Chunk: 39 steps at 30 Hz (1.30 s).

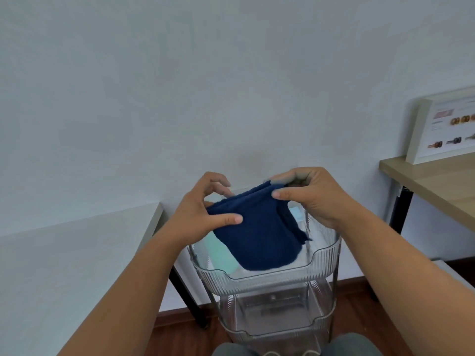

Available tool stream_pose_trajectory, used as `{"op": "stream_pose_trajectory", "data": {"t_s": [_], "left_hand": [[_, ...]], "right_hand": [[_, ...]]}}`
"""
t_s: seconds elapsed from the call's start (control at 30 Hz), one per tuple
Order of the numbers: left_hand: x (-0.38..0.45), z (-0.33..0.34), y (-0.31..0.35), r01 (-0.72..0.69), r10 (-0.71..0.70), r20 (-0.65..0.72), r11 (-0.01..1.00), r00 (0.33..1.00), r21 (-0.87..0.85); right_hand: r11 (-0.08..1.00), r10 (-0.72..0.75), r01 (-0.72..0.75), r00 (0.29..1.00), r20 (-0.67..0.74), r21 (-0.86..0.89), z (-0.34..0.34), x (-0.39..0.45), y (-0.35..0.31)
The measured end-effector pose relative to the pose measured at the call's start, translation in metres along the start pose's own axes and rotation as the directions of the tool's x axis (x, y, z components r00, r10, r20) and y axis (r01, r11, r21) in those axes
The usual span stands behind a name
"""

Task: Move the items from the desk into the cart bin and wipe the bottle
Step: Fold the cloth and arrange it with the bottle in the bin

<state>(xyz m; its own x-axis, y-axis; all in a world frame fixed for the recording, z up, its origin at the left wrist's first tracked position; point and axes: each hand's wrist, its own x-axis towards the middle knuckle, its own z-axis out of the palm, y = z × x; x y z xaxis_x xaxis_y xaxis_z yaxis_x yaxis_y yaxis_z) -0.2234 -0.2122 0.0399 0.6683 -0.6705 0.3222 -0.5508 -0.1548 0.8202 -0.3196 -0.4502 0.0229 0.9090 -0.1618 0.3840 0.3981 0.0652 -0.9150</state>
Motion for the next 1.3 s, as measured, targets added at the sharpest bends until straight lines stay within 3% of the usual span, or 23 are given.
{"op": "stream_pose_trajectory", "data": {"t_s": [0.17,0.33,0.4,0.47,0.53,0.6,0.67,0.73,0.9,1.03,1.13,1.2,1.3], "left_hand": [[-0.004,0.015,-0.003,-0.173,0.168,0.085,0.983,0.982,0.064],[0.003,0.014,-0.002,-0.003,0.001,-0.018,0.995,1.000,-0.097],[0.009,0.012,-0.006,0.038,-0.060,-0.118,0.982,0.991,-0.182],[0.014,0.014,-0.011,0.080,-0.112,-0.187,0.982,0.976,-0.172],[0.018,0.022,-0.017,0.134,-0.138,-0.197,0.990,0.971,-0.034],[0.021,0.033,-0.022,0.147,-0.110,-0.165,0.962,0.980,0.230],[0.024,0.044,-0.027,0.100,-0.047,-0.120,0.870,0.992,0.484],[0.027,0.049,-0.032,0.051,-0.001,-0.083,0.789,0.997,0.612],[0.027,0.048,-0.053,0.029,0.057,-0.104,0.735,0.993,0.678],[0.020,0.058,-0.064,-0.042,0.187,-0.047,0.448,0.981,0.893],[0.017,0.061,-0.072,-0.027,0.239,-0.070,0.382,0.968,0.924],[0.014,0.056,-0.076,-0.006,0.303,-0.120,0.383,0.946,0.924],[0.013,0.041,-0.077,0.006,0.395,-0.185,0.414,0.900,0.910]], "right_hand": [[0.989,0.042,-0.018,0.986,0.159,-0.149,-0.011,0.015,-0.026],[0.986,0.109,-0.069,0.955,0.277,-0.151,-0.023,0.030,-0.041],[0.984,0.139,-0.105,0.959,0.246,-0.146,-0.030,0.036,-0.037],[0.959,0.180,-0.136,0.970,0.165,-0.248,-0.036,0.041,-0.028],[0.865,0.226,-0.150,0.968,0.106,-0.480,-0.040,0.042,-0.014],[0.723,0.289,-0.163,0.954,0.078,-0.672,-0.039,0.041,0.002],[0.628,0.292,-0.170,0.956,0.028,-0.760,-0.037,0.041,0.015],[0.625,0.271,-0.180,0.963,-0.005,-0.759,-0.039,0.040,0.023],[0.736,0.337,-0.250,0.941,0.019,-0.629,-0.052,0.032,0.037],[0.723,0.433,-0.364,0.901,-0.025,-0.587,-0.050,0.030,0.065],[0.509,0.478,-0.427,0.862,-0.167,-0.748,-0.043,0.031,0.095],[0.368,0.488,-0.393,0.853,-0.185,-0.843,-0.033,0.030,0.110],[0.314,0.526,-0.328,0.842,-0.125,-0.891,-0.010,0.027,0.126]]}}
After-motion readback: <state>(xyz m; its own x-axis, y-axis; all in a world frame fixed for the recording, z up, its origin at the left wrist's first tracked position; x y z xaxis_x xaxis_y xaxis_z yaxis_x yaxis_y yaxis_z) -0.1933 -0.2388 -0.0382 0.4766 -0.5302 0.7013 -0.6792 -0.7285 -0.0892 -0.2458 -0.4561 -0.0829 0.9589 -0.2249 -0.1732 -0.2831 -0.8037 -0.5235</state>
